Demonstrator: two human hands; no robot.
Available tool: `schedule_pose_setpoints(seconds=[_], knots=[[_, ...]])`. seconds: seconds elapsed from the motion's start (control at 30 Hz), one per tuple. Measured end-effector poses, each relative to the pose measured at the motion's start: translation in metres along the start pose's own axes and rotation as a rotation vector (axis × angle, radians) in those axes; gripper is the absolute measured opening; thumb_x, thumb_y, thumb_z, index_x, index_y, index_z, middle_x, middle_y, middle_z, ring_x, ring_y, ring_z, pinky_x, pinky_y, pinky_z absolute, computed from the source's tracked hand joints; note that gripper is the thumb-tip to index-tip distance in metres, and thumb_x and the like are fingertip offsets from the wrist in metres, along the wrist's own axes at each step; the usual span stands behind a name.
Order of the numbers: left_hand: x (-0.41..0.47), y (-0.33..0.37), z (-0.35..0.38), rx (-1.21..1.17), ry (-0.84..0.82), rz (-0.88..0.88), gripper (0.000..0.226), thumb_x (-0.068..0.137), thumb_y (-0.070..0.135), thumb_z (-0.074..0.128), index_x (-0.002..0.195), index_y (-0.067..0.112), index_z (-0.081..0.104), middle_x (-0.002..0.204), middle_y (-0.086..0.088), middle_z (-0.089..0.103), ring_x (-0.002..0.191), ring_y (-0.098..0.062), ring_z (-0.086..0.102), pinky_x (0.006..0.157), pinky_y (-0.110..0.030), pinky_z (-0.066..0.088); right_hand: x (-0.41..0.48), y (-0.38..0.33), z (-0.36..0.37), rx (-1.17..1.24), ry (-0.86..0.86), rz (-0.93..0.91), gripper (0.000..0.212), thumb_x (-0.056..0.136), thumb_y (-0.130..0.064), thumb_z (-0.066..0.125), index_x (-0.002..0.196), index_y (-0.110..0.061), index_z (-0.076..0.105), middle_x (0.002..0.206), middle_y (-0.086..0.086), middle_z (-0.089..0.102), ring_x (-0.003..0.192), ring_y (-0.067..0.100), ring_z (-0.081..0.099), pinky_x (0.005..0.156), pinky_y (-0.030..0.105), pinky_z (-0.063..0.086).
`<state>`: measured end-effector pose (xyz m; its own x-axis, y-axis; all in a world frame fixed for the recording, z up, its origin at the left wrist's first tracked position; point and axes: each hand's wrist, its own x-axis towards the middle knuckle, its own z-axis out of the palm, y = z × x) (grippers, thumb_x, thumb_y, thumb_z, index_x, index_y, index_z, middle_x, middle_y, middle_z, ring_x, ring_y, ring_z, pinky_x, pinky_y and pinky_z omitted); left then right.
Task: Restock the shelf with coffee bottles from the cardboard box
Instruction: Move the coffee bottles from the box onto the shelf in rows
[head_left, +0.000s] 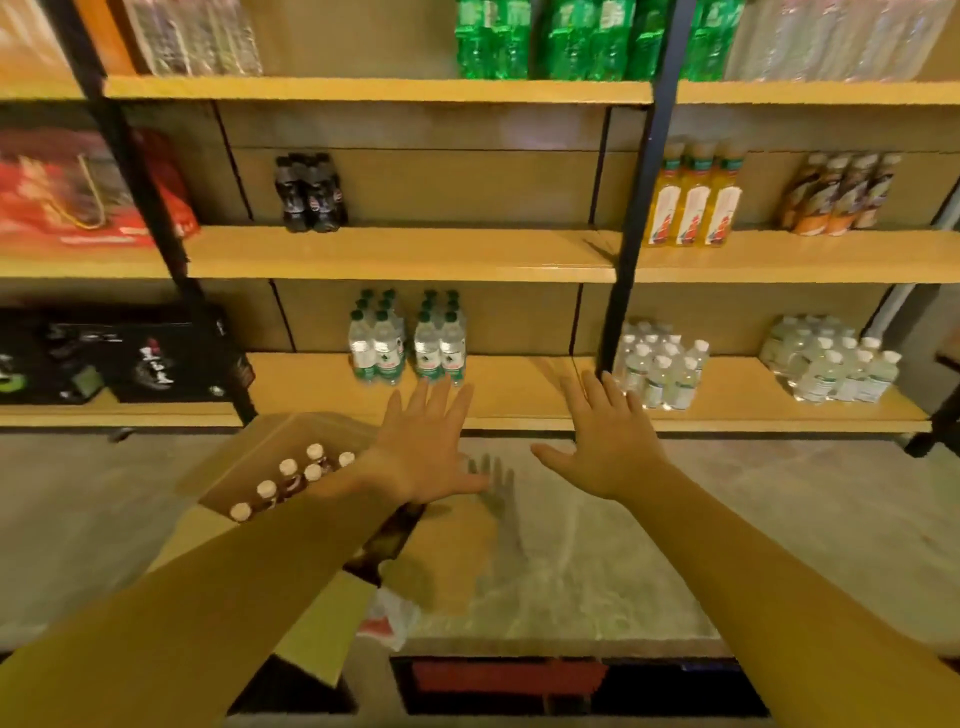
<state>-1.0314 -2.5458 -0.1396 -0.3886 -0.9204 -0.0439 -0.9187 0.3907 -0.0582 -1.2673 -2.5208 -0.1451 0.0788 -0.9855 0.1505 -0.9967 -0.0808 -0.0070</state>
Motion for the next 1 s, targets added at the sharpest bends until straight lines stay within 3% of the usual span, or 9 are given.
schedule_pose_setpoints(seconds=[0.17,0.23,0.33,0.5,0.6,0.77,0.87,1.0], knots=[[-0.015,-0.122,0.017,0.015,-0.098,-0.127,0.120,0.078,0.087,0.050,0.162,0.025,-0.009,0.171,-0.007,-0.008,0.157,-0.036,-0.003,0.126,-0.057,0.007,0.060,-0.117,0.025,0.061,-0.100,-0.091,0.100,0.087,-0.084,0.027,0.161,-0.024,-0.003,0.170,0.009,-0.007,0.155,0.035,-0.006,0.125,0.053,0.005],[-0.022,-0.162,0.032,0.045,0.006,-0.131,0.118,0.076,0.089,0.050,0.163,0.023,0.005,0.170,-0.008,0.013,0.154,-0.036,0.018,0.124,-0.053,0.022,0.077,-0.151,0.037,0.080,-0.145,-0.140,0.099,0.089,-0.081,0.030,0.161,-0.022,-0.003,0.169,0.011,-0.007,0.156,0.034,-0.005,0.125,0.052,0.007],[-0.025,-0.208,0.058,0.026,0.090,-0.129,0.103,0.074,0.088,0.054,0.154,0.028,0.030,0.154,0.001,0.047,0.136,-0.025,0.048,0.114,-0.044,0.042,0.105,-0.188,0.066,0.131,-0.195,-0.188,0.100,0.089,-0.079,0.036,0.161,-0.022,-0.003,0.170,0.010,-0.005,0.156,0.033,-0.004,0.125,0.050,0.009],[-0.013,-0.261,0.101,-0.053,0.007,-0.264,0.115,0.076,0.085,0.054,0.161,0.027,0.003,0.169,-0.002,0.015,0.153,-0.028,0.024,0.123,-0.048,0.028,0.151,-0.229,0.121,0.194,-0.300,-0.243,0.097,0.090,-0.074,0.041,0.161,-0.022,0.000,0.170,0.008,-0.002,0.156,0.032,-0.001,0.125,0.049,0.013],[-0.002,-0.272,0.126,-0.107,-0.107,-0.337,0.116,0.079,0.080,0.058,0.162,0.021,0.004,0.167,-0.005,0.020,0.151,-0.029,0.027,0.121,-0.046,0.029,0.169,-0.246,0.151,0.215,-0.372,-0.236,0.100,0.088,-0.075,0.045,0.160,-0.023,-0.002,0.169,0.007,0.002,0.156,0.031,0.003,0.124,0.050,0.019],[0.026,-0.284,0.183,-0.237,-0.350,-0.368,0.119,0.074,0.086,0.053,0.160,0.025,-0.001,0.165,-0.009,0.020,0.147,-0.036,0.029,0.110,-0.055,0.040,0.171,-0.264,0.202,0.278,-0.472,-0.129,0.100,0.085,-0.073,0.053,0.159,-0.028,0.003,0.168,0.002,0.011,0.155,0.028,0.011,0.123,0.050,0.024],[0.043,-0.291,0.205,-0.376,-0.419,-0.347,0.112,0.081,0.075,0.063,0.162,0.023,0.006,0.161,-0.006,0.029,0.144,-0.032,0.036,0.107,-0.047,0.040,0.166,-0.269,0.227,0.294,-0.563,-0.001,0.099,0.087,-0.069,0.056,0.160,-0.028,0.004,0.169,-0.001,0.008,0.156,0.025,0.008,0.121,0.050,0.023],[0.068,-0.306,0.241,-0.609,-0.497,-0.350,0.110,0.081,0.072,0.067,0.162,0.025,0.008,0.164,-0.006,0.028,0.148,-0.030,0.034,0.117,-0.043,0.035,0.167,-0.271,0.256,0.384,-0.648,0.175,0.100,0.088,-0.065,0.059,0.160,-0.029,0.001,0.170,0.000,0.004,0.156,0.026,0.008,0.124,0.046,0.020]])
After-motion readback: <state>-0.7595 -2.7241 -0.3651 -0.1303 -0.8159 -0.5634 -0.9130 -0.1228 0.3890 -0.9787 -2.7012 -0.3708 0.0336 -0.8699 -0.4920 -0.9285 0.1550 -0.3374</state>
